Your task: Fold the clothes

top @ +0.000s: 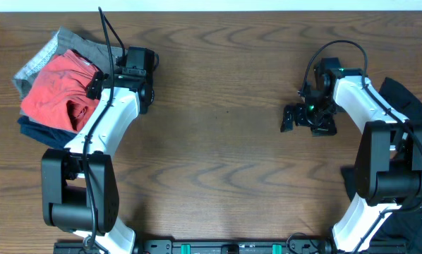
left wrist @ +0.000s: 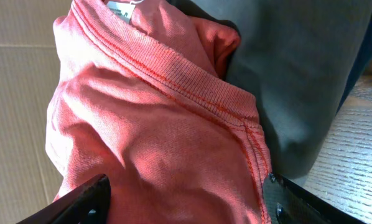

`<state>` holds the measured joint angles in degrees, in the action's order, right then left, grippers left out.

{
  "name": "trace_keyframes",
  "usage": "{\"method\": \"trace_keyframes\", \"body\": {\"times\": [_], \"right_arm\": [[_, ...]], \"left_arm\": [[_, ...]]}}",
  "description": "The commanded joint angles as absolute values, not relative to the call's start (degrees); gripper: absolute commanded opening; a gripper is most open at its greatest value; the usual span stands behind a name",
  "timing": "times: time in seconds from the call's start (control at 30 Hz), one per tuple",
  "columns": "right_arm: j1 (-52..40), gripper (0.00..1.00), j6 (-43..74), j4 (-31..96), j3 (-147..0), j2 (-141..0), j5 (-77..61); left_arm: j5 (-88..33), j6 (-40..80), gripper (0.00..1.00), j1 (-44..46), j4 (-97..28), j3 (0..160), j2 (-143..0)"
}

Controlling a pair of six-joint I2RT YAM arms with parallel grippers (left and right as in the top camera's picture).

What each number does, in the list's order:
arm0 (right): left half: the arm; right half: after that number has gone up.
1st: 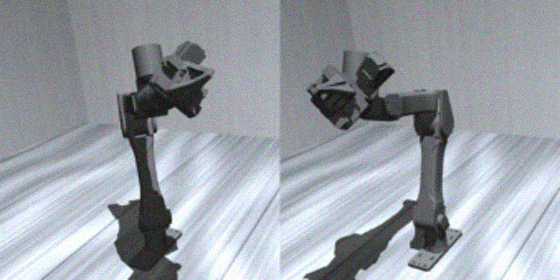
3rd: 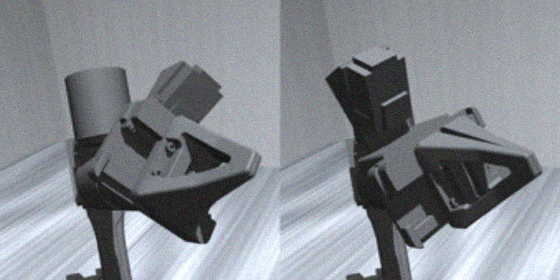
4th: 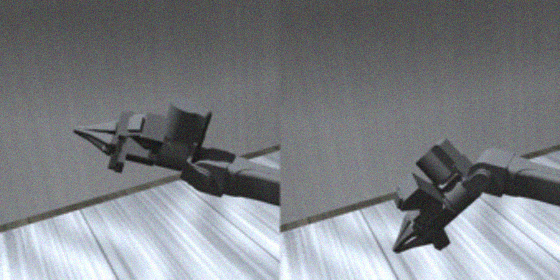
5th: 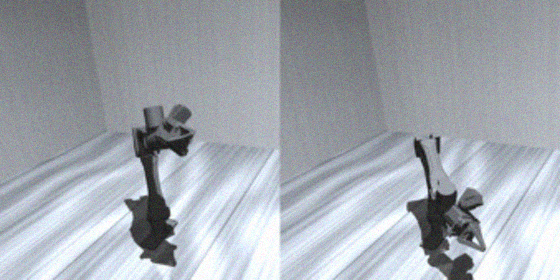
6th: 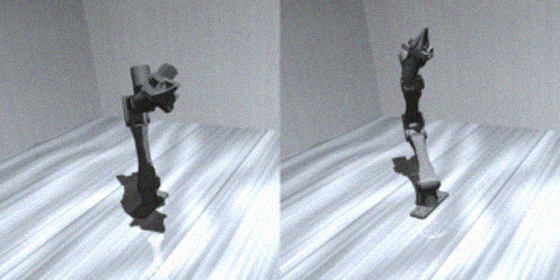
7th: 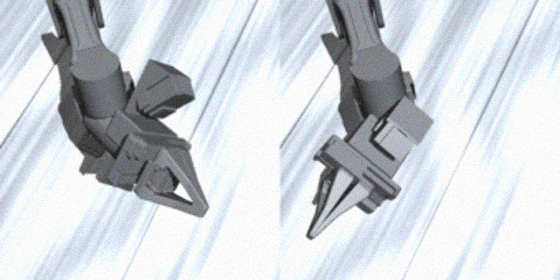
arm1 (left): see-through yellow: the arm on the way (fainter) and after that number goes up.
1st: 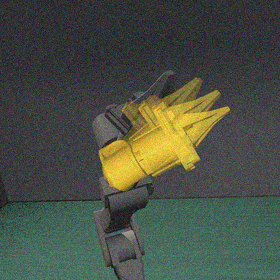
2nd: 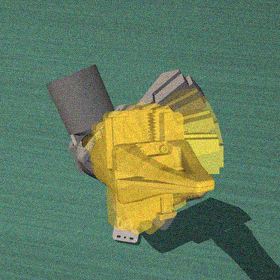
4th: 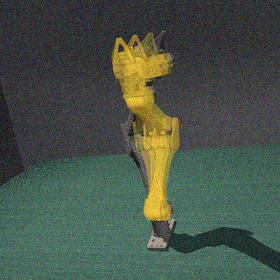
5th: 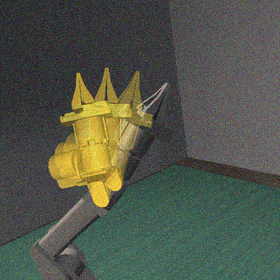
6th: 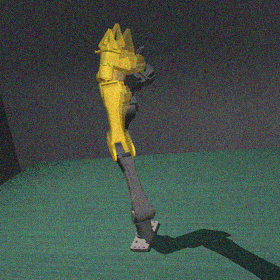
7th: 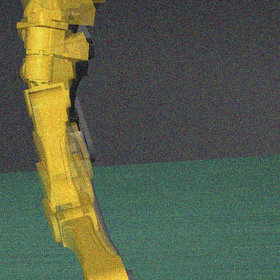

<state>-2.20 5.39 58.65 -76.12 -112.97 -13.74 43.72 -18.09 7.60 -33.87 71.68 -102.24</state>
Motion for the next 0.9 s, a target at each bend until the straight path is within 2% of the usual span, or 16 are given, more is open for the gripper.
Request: {"method": "trace_keyframes", "body": {"times": [0.0, 0.43, 0.6, 0.87], "right_arm": [[-1.89, 0.99, 4.56, 58.70, -76.05, -111.66, -14.39], [-1.78, 0.99, 4.14, 58.67, -76.05, -111.66, -14.37], [-1.78, 0.99, 4.16, 58.63, -76.05, -111.66, -14.39], [-1.78, 0.99, 4.14, 58.43, -76.05, -111.66, -14.39]], "left_arm": [[44.66, -18.90, 0.79, 7.31, -34.68, 71.02, -103.00], [47.31, -24.05, 0.79, 8.58, -37.04, 70.98, -103.00], [49.65, -27.24, 0.74, 8.54, -36.05, 70.81, -103.00], [50.85, -34.57, 0.73, 9.13, -33.71, 70.61, -103.00]]}}
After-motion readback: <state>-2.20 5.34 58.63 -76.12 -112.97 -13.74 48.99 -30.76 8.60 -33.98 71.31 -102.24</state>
